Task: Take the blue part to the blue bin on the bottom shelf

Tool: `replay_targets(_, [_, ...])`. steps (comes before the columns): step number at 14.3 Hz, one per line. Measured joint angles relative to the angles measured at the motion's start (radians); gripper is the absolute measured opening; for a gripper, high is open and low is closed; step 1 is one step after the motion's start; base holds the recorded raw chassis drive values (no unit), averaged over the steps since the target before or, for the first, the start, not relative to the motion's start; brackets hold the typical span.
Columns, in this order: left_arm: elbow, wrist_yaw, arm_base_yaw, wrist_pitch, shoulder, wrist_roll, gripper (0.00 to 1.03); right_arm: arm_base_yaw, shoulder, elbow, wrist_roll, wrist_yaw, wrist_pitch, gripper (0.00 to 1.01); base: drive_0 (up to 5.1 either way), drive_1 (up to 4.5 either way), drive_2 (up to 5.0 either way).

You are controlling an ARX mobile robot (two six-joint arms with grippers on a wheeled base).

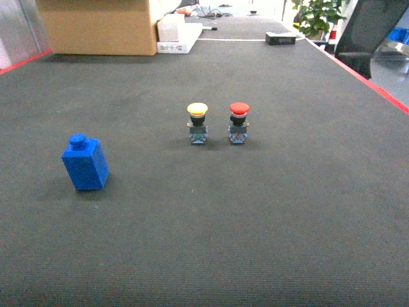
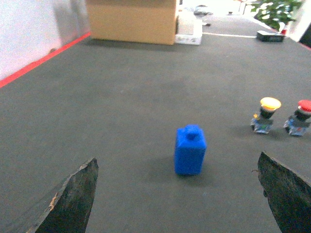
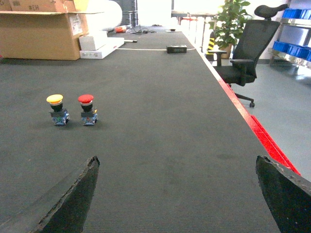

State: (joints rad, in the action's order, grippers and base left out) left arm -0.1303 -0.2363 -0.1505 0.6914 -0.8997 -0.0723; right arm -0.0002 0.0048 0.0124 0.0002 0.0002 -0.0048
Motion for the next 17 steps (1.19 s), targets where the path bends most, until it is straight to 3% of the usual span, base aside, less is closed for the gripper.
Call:
replay_targets(3, [-0.175, 0.029, -0.025, 0.279, -0.494, -0.001, 0.98, 0.0, 0.0, 0.0, 0.0, 0.0, 0.0, 0.98, 0.0, 0.0, 0.0])
replay_targets(6, [-0.354, 0.061, -0.024, 0.305, -0.827, -0.003, 0.98, 0.0, 0.0, 0.0, 0.0, 0.0, 0.0, 0.98, 0.0, 0.0, 0.0])
replay_targets(8, [-0.511, 0.095, 0.009, 0.315, -1.019, -0.002, 0.98, 0.0, 0.0, 0.0, 0.0, 0.0, 0.0, 0.98, 0.0, 0.0, 0.0])
replay_targets(14, [-0.771, 0.118, 0.04, 0.283, -1.3, -0.003, 0.98, 0.0, 0.0, 0.0, 0.0, 0.0, 0.0, 0.98, 0.0, 0.0, 0.0])
replay_targets(17, [-0.791, 0.122, 0.05, 0.278, -1.307, 0.02, 0.63, 0.0, 0.0, 0.0, 0.0, 0.0, 0.0, 0.98, 0.0, 0.0, 0.0])
